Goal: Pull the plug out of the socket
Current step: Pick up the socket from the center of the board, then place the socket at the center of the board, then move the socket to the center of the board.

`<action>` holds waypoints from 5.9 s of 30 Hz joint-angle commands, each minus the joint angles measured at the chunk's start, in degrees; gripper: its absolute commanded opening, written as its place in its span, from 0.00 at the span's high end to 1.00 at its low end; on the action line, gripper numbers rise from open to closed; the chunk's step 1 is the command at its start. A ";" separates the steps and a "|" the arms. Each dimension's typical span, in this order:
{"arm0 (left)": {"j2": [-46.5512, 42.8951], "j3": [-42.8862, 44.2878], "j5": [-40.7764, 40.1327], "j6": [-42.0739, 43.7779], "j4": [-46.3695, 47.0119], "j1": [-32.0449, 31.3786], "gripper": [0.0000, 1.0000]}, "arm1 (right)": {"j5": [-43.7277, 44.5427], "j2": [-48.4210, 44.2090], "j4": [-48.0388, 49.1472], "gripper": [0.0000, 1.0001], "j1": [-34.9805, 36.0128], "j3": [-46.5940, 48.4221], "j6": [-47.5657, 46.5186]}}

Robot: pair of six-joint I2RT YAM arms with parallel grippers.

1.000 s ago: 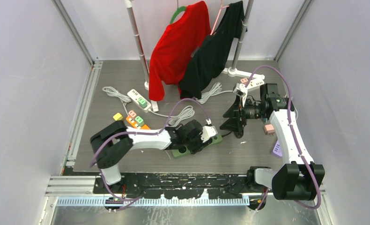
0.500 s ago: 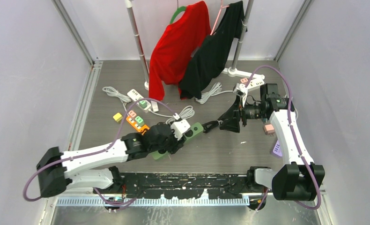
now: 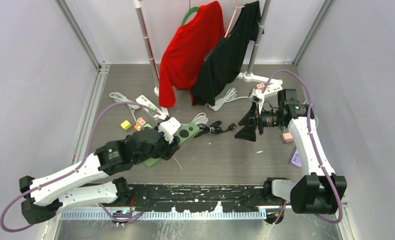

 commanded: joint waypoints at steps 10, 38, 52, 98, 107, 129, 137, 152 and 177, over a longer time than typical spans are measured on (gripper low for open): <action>-2.05 17.82 -13.16 4.41 -2.02 1.92 1.00 | -1.27 -1.39 1.24 0.17 -0.32 1.21 0.56; 4.98 28.26 -2.10 2.50 2.41 45.50 1.00 | -1.99 -2.00 1.33 0.17 -0.31 1.05 0.82; 16.38 8.32 12.12 -13.04 21.87 72.85 1.00 | -3.30 -2.75 1.25 0.17 -0.31 0.84 0.93; 46.95 15.60 -6.21 -18.05 3.02 73.60 0.09 | -4.74 -6.22 2.13 0.16 0.65 -0.52 0.63; 40.98 16.97 -2.75 -23.43 -0.74 73.55 0.00 | -4.42 -5.94 2.21 0.16 0.92 -0.58 0.57; 12.67 5.39 -3.14 -42.53 -6.50 53.14 0.00 | -2.80 -3.94 2.24 0.16 0.92 -0.40 0.17; 29.14 16.34 -16.01 -46.41 -19.99 46.77 0.00 | -2.26 -3.32 2.60 0.16 0.92 -0.70 0.29; 48.17 24.95 -14.95 -43.89 -18.11 46.87 0.36 | -2.47 -3.20 2.77 0.16 1.01 -0.92 0.55; 28.90 4.52 7.21 -50.46 -2.36 45.05 0.96 | -2.51 -3.04 2.92 0.16 1.07 -1.05 0.52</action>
